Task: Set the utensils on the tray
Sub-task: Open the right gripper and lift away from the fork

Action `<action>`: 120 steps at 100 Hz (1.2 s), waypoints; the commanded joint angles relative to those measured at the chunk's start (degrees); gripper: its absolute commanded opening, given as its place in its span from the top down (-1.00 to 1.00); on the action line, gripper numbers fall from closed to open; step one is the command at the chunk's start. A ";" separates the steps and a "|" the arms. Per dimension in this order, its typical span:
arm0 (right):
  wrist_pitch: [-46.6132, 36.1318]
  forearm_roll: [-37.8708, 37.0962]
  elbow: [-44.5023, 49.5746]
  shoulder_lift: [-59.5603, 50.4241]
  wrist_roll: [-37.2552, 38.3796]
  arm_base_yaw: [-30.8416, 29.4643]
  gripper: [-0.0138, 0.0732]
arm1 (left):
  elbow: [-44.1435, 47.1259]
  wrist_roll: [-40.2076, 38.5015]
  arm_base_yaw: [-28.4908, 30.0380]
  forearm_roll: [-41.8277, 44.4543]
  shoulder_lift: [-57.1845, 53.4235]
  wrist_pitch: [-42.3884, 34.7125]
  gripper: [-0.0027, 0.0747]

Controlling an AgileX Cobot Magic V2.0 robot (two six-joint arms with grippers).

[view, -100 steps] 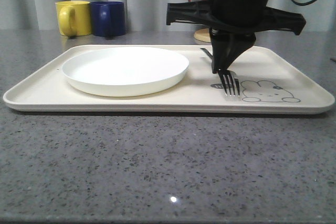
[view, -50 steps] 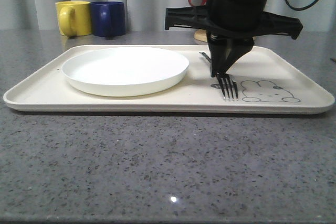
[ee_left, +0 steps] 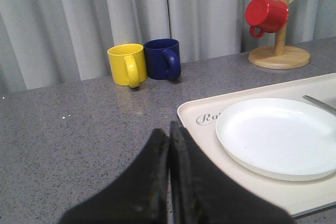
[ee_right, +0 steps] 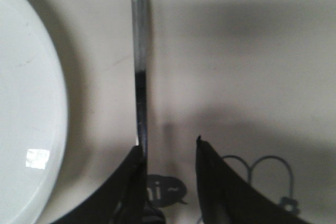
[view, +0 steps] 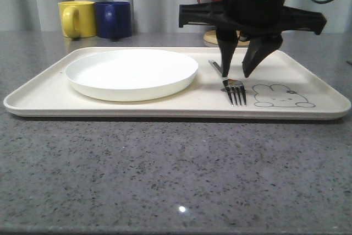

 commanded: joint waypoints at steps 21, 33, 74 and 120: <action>2.80 -1.63 -1.85 -11.39 -9.72 -8.70 0.08 | -1.46 -0.61 -0.22 -0.26 0.51 -4.67 0.98; 4.64 -0.02 -1.85 -13.36 -15.69 -13.98 0.08 | -1.46 -0.61 -0.22 -0.26 0.51 -4.67 0.98; 5.14 11.12 -1.50 -13.01 -35.04 -33.32 0.08 | -1.46 -0.61 -0.22 -0.26 0.51 -4.67 0.98; 4.41 14.71 -1.50 -5.32 -41.54 -36.81 0.08 | -1.46 -0.61 -0.22 -0.26 0.51 -4.67 0.98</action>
